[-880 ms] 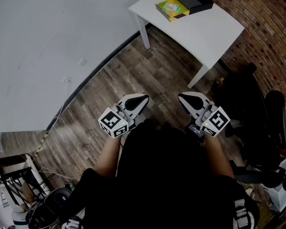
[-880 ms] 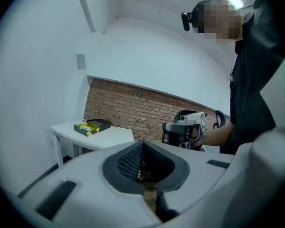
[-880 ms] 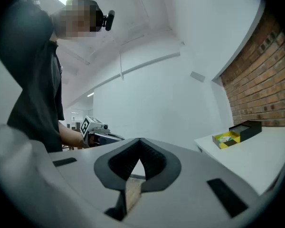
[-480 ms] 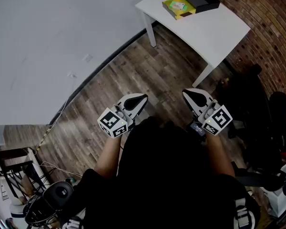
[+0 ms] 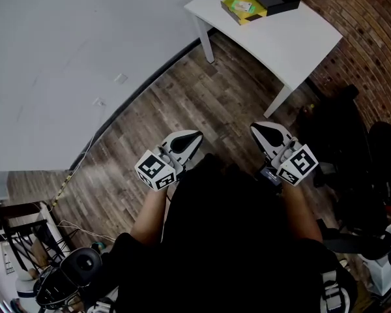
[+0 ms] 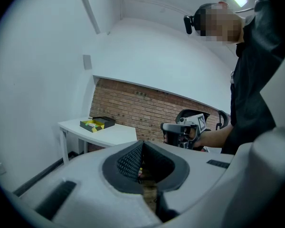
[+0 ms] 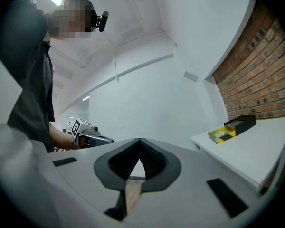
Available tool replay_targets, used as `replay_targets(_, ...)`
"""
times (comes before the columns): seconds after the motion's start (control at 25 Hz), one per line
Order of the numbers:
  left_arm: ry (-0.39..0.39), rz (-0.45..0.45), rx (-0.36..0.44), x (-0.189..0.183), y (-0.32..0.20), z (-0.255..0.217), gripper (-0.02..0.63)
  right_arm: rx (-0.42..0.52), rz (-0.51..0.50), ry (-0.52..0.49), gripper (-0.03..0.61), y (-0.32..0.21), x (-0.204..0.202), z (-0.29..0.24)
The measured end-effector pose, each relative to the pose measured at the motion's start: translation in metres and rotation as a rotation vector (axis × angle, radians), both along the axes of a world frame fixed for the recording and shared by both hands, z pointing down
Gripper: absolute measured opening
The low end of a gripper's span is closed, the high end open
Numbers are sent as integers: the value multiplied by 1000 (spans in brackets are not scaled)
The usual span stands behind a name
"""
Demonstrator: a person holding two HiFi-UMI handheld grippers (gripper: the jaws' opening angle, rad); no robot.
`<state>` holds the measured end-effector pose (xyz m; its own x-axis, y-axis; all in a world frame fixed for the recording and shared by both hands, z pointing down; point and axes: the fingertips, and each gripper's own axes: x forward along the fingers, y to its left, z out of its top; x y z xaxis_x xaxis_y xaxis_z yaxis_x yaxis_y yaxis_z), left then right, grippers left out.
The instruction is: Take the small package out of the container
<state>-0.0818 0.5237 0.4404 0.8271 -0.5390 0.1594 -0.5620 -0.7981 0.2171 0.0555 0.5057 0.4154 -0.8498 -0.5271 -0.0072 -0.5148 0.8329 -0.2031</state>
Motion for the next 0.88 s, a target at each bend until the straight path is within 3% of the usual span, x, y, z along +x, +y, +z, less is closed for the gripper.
replay_targets(0.52, 14, 28, -23, 10, 4, 12, 15, -21, 79, 13, 7, 7, 20, 7)
replay_targets(0.88, 43, 15, -43, 7, -1, 17, 15, -15, 81, 35, 6, -1, 20, 4)
